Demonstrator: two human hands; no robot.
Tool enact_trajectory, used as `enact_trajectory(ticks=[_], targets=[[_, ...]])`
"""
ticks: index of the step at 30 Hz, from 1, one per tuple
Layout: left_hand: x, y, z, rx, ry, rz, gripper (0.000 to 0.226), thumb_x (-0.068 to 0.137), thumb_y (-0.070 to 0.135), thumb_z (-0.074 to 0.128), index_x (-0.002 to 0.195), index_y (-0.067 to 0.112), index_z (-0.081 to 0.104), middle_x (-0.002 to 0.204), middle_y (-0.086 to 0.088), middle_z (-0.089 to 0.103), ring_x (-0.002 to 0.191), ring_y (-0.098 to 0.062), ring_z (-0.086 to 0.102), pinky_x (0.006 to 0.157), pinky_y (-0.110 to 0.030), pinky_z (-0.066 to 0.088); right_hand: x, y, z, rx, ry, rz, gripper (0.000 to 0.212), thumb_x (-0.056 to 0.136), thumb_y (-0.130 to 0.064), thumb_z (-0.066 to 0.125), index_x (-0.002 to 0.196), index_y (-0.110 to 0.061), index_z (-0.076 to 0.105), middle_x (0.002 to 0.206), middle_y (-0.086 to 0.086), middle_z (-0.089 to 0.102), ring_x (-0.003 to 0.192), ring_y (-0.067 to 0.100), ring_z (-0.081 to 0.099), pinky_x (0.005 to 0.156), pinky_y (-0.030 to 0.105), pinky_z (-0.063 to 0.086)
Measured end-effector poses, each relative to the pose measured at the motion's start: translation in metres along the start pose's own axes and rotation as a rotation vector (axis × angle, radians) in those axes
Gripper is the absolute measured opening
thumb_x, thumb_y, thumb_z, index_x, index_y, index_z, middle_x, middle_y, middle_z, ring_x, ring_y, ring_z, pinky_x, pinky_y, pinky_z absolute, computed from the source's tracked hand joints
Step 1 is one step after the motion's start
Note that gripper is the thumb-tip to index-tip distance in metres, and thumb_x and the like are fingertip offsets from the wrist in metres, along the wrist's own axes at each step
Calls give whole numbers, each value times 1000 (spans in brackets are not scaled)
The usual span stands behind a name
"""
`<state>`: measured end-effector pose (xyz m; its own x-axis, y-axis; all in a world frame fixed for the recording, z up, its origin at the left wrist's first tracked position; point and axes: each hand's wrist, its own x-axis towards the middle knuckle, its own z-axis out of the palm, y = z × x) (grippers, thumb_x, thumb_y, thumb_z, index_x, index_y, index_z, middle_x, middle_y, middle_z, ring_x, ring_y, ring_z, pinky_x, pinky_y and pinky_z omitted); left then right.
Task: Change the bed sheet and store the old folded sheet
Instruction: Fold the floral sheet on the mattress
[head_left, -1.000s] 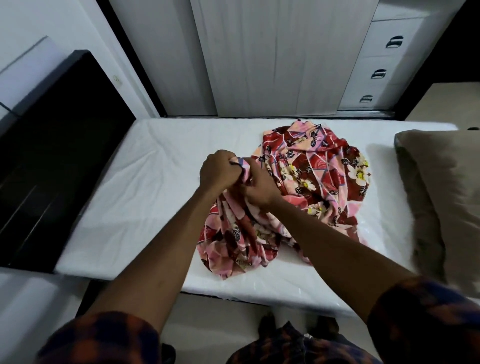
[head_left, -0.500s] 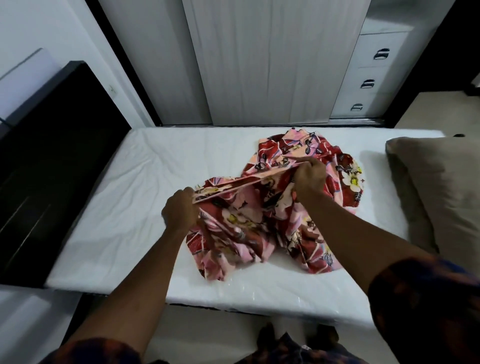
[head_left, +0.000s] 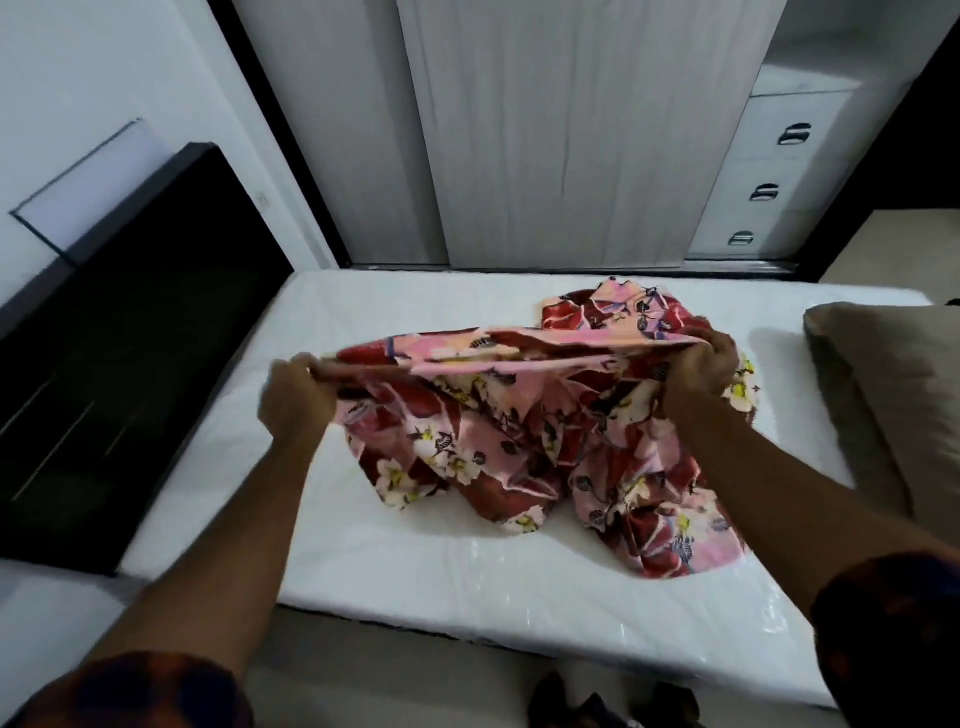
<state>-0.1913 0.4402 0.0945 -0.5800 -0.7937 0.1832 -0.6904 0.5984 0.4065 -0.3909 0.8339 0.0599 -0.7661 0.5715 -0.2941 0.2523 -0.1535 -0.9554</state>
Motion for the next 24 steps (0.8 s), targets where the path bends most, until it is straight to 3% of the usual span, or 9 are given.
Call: enact_trajectory(ticks=[3, 6, 8, 10, 13, 16, 18, 22, 24], targets=[[-51, -57, 43, 64, -309, -186, 28, 91, 22, 60, 115, 15, 70, 111, -19, 70, 105, -41, 66, 90, -44, 53, -1, 44, -35, -243, -32, 57, 35, 91, -7, 41, 94, -21, 74, 92, 2, 68, 85, 26, 62, 60, 28, 51], [-81, -97, 71, -167, -525, -336, 32, 85, 10, 55, 111, 10, 73, 82, -10, 76, 78, -31, 71, 78, -50, 61, -16, 96, -66, -594, -271, -64, 25, 97, -16, 49, 108, -14, 71, 96, 9, 70, 82, 26, 63, 63, 30, 50], [-91, -94, 78, -150, -534, -228, 26, 79, 15, 67, 103, 17, 78, 86, -7, 76, 84, -29, 71, 76, -41, 59, -39, 118, -65, -818, -470, -175, 30, 93, -13, 53, 117, -19, 71, 101, 11, 72, 70, 24, 62, 58, 26, 46], [-97, -68, 74, -60, -491, -34, 23, 71, 18, 78, 94, 15, 78, 93, -9, 72, 91, -30, 67, 73, -35, 54, -71, 129, -48, -939, -754, -338, 43, 90, -12, 49, 125, -30, 67, 113, 10, 73, 81, 26, 67, 67, 29, 52], [-102, -25, 71, -114, -432, 258, 17, 65, 19, 65, 76, 10, 76, 83, -7, 63, 81, -31, 62, 62, -31, 46, -129, 128, -12, -1009, -1191, -499, 61, 85, -18, 49, 143, -37, 48, 114, 11, 72, 97, 31, 67, 82, 37, 53], [-111, 12, 73, -217, -453, 393, 23, 67, 22, 52, 66, 8, 69, 74, -7, 61, 70, -26, 58, 60, -29, 42, -173, 120, 19, -914, -1392, -515, 74, 77, -24, 52, 149, -34, 39, 109, 10, 71, 95, 27, 64, 81, 35, 50], [-114, 29, 67, -272, -486, 379, 23, 69, 25, 50, 65, 8, 66, 67, -1, 56, 66, -24, 55, 59, -29, 37, -184, 114, 28, -834, -1441, -486, 74, 67, -30, 56, 140, -28, 49, 111, 5, 70, 96, 23, 62, 81, 33, 49], [-105, 21, 65, -292, -488, 314, 16, 68, 21, 56, 59, 16, 45, 55, 6, 42, 59, -23, 43, 57, -30, 28, -167, 120, 27, -817, -1431, -441, 22, 67, -49, 61, 83, -34, 63, 81, -8, 65, 75, 15, 60, 70, 34, 47], [-100, 17, 69, -245, -564, 363, 18, 72, 25, 60, 62, 10, 55, 55, 3, 46, 59, -24, 48, 54, -32, 34, -161, 125, 26, -836, -1410, -448, 30, 74, -54, 61, 79, -25, 65, 77, -3, 64, 73, 16, 59, 69, 34, 45]])
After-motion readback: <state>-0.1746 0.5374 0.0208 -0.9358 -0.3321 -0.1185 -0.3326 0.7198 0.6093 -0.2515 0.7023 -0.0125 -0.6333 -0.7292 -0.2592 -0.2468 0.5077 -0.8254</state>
